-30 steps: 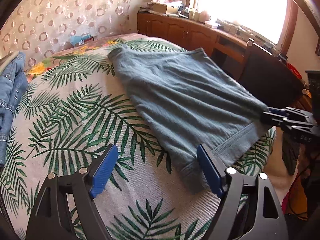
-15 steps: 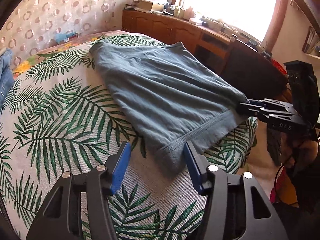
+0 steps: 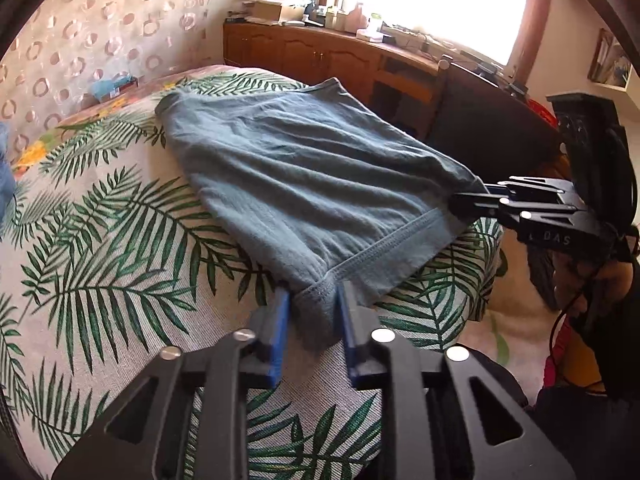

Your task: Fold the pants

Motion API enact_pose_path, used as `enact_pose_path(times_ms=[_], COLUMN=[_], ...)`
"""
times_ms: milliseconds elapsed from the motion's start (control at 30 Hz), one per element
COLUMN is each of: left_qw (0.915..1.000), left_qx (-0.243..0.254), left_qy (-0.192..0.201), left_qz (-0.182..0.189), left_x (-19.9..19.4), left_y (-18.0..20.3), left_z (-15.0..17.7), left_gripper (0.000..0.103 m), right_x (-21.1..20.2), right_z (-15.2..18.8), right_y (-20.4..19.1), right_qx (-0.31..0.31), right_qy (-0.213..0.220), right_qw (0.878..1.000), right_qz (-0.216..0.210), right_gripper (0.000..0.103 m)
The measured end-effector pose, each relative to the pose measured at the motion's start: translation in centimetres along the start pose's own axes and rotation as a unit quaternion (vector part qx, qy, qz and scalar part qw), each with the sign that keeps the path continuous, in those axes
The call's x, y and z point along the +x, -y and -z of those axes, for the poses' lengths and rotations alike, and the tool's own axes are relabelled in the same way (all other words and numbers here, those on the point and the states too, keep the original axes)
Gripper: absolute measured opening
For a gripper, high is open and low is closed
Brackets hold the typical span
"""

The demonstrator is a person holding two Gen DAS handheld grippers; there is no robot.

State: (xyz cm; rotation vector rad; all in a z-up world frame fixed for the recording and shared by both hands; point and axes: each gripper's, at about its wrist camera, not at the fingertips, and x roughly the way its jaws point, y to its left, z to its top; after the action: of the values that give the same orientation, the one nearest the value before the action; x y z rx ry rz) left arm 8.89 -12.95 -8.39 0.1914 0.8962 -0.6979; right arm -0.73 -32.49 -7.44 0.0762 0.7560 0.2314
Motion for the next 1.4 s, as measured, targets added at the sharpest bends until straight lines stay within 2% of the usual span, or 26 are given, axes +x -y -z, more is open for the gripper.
enact_pose_path(times_ms=[67,133,300,667,800,967,1067,1233,1333,1400], left_qw=[1.0000,0.9998,0.9969,0.9821,0.9781,0.9745,0.9717,0.9648,0.9596,0.9588], left_qx=[0.000,0.001,-0.006,-0.006,-0.005,-0.015,-0.041,-0.049,-0.056,-0.061], left_qy=[0.006,0.022,0.077,0.181,0.194,0.195,0.196,0.200,0.217,0.219], left_qz=[-0.004,-0.002,-0.012,-0.051,-0.074,-0.109,-0.126,-0.163,-0.171,-0.170], left_x=[-0.6,-1.7,-6.4,-17.6,-19.3,-18.9,-18.3,-18.5,-19.5,-19.7], left_y=[0.2,0.3,-0.3,-1.6,-2.7,-6.3,-9.9,-13.8,-14.5,-14.4], left_z=[-0.3,-0.8,-3.0,-6.9,-8.0,-10.3,-12.6,-16.1,-16.4,-15.1], left_gripper=[0.015,0.014,0.013,0.012,0.012,0.012,0.012,0.012,0.012,0.012], right_x=[-0.2,-0.4,-2.8,-10.5,-12.0,-10.2,-7.6,-3.3,-1.5,-0.5], right_z=[-0.3,-0.6,-3.0,-10.2,-12.5,-16.2,-19.6,-25.9,-28.1,-27.7], right_y=[-0.1,-0.5,-1.0,-4.8,-6.3,-7.5,-8.0,-9.0,-9.9,-10.5], right_qx=[0.001,-0.002,-0.006,-0.062,-0.084,-0.105,-0.117,-0.123,-0.117,-0.118], right_qy=[0.001,0.009,0.051,0.153,0.172,0.171,0.164,0.171,0.181,0.178], right_qw=[1.000,1.000,0.998,0.983,0.977,0.974,0.974,0.974,0.972,0.972], right_qz=[-0.018,-0.019,-0.040,-0.085,-0.096,-0.102,-0.100,-0.088,-0.094,-0.099], right_gripper=[0.012,0.011,0.011,0.011,0.011,0.011,0.011,0.011,0.011,0.011])
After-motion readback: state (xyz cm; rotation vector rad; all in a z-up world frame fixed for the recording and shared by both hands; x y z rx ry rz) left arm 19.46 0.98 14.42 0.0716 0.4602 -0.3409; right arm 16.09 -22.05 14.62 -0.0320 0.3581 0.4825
